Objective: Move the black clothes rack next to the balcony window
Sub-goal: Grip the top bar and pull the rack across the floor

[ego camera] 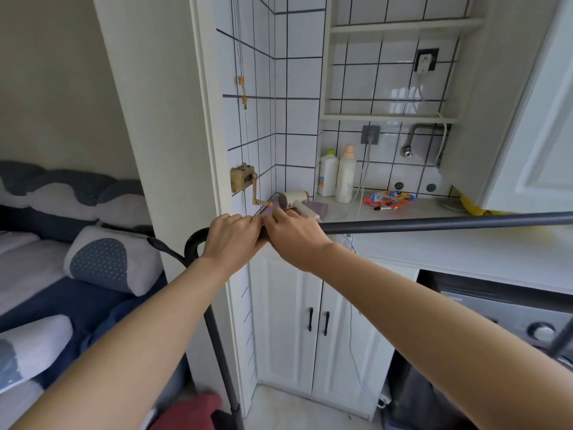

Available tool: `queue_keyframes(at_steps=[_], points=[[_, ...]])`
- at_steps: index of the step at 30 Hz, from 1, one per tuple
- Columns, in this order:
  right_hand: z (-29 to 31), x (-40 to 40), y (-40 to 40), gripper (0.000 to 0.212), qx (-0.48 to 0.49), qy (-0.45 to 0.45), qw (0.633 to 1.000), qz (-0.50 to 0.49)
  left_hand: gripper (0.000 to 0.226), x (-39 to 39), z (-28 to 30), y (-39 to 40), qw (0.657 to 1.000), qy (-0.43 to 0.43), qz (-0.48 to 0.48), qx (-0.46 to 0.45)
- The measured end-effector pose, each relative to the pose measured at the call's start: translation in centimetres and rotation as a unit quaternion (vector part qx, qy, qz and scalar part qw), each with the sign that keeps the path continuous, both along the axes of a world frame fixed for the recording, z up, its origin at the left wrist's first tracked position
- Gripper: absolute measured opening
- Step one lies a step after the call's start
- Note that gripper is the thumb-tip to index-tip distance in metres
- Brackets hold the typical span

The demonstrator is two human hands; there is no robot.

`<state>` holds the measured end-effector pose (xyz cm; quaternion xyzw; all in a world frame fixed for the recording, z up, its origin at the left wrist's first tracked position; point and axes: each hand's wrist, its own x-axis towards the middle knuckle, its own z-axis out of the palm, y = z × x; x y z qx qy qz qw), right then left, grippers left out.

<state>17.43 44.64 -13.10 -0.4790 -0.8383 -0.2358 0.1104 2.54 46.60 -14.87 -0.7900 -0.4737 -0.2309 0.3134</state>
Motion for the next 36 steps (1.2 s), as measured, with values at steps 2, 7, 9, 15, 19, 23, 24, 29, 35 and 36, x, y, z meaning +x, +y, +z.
queue_keyframes(at_steps=[2,7,9,15,19,23,24,29,35,36], points=[[0.1,-0.4,-0.6,0.025,-0.01,-0.003,1.0,0.001,0.03,-0.5,0.3,-0.6,1.0,0.001,0.007,-0.002],[0.8,-2.1,-2.6,0.015,-0.043,-0.007,0.999,0.001,0.025,-2.7,0.9,-2.0,0.999,0.024,-0.008,-0.025],[0.9,-3.2,-3.7,0.022,-0.054,0.008,0.998,-0.007,0.026,-3.8,0.9,-2.8,0.999,0.038,-0.023,-0.024],[0.6,-6.9,-6.9,0.029,-0.034,0.015,0.996,-0.081,0.031,-7.4,0.7,-6.1,0.998,0.022,-0.06,-0.022],[0.7,-9.3,-9.6,0.017,-0.037,0.018,0.994,-0.097,0.024,-9.2,0.6,-8.1,0.996,0.034,-0.068,-0.046],[0.8,-10.8,-12.5,0.011,-0.042,0.02,0.992,-0.117,0.019,-10.9,0.6,-10.3,0.994,0.031,-0.077,-0.074],[0.9,-11.1,-13.2,0.011,-0.043,0.015,0.992,-0.119,0.019,-11.5,0.6,-11.0,0.994,0.029,-0.078,-0.071],[1.3,-12.7,-16.4,0.013,-0.055,-0.006,0.992,-0.112,0.031,-13.5,0.8,-15.0,0.994,0.017,-0.095,-0.057],[1.8,-14.2,-21.4,0.018,-0.066,0.024,0.995,-0.076,0.031,-15.9,1.3,-19.9,0.994,0.008,-0.11,0.003],[2.0,-14.4,-22.5,0.02,-0.072,0.036,0.995,-0.065,0.028,-16.4,1.2,-20.9,0.994,0.021,-0.109,0.021]])
